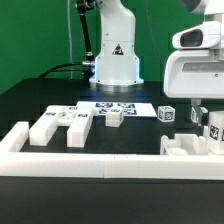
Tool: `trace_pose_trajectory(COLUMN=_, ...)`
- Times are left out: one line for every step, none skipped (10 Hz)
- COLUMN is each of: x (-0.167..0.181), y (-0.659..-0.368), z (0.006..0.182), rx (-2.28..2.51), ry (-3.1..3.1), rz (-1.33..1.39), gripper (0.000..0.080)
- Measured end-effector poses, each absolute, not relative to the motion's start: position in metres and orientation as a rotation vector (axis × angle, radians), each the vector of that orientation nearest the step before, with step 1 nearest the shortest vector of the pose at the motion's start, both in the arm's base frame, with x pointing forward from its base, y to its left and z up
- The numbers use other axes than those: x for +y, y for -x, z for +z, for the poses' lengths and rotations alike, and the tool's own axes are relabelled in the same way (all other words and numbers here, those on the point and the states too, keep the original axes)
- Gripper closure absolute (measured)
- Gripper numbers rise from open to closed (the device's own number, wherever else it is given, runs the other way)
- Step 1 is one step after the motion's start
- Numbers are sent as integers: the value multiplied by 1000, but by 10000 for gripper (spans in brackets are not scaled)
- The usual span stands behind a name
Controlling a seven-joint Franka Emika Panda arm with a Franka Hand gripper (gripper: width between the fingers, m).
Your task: Assemble chair
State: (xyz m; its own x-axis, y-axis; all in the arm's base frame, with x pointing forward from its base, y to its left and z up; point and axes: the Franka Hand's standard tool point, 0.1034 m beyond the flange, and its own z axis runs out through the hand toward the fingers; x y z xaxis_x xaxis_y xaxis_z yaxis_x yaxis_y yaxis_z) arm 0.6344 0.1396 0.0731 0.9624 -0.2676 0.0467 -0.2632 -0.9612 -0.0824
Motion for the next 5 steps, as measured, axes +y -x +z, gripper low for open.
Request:
trace_pose_trajectory(x=139, y=-635, z=73, rx=325, ry=3050, rz=-91, gripper=150)
trace_pose_trajectory(x=138, y=-635, z=74, rx=206, ry=3062, rz=-97, gripper=150)
trace_pose_trajectory(x=136, y=-636, z=74, rx=112, ry=3069, rz=-102, gripper=150)
trace_pose_trajectory(x=134, y=-636, z=74, rx=2, ry=3074, rz=-106, gripper=150)
trace_pose_trajectory(x=133, y=-637, z=74, rx=-84, ry=3075, rz=-109, gripper=150)
